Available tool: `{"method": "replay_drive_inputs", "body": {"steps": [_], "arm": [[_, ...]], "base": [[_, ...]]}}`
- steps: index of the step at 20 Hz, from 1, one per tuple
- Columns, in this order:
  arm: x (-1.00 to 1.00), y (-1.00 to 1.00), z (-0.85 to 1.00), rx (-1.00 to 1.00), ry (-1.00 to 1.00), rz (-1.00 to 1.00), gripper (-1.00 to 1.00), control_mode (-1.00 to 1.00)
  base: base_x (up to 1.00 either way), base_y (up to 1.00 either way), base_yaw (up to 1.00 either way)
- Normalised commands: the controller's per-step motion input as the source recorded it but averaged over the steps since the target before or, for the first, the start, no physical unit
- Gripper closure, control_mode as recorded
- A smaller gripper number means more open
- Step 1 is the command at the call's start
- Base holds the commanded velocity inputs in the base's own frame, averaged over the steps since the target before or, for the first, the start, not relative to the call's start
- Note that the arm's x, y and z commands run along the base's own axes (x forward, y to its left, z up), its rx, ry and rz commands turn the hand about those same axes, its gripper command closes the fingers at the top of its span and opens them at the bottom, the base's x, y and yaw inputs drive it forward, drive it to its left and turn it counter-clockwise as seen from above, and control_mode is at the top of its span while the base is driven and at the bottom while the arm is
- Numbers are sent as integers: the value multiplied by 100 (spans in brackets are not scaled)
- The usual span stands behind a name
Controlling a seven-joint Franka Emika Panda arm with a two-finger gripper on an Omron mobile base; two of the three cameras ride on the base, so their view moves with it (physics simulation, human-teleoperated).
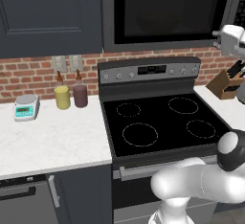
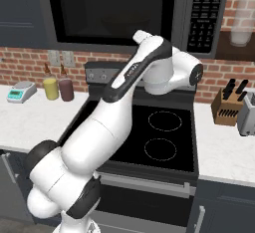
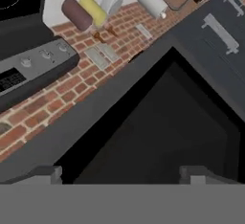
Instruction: Open the microwave, place the bowl with waffle inside the microwave, then close the microwave door and turn it on.
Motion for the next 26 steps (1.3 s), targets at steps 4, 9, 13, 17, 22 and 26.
{"method": "replay_drive_inputs", "body": {"steps": [4,9,13,17,22,26], "arm": [[-100,11,-6,0,-41,14,-100,-100],[-100,-6,43,0,-9,1,-100,-100],[-91,-35,27,-1,20,-12,-100,-100],[-41,-47,0,-8,52,-35,-100,-100],[-7,-43,-10,-3,52,-23,-100,-100],[0,-44,-44,0,11,-12,-100,-100]], "base": [[0,0,0],[0,0,0],[0,0,0],[0,0,0],[0,0,0],[0,0,0]]}}
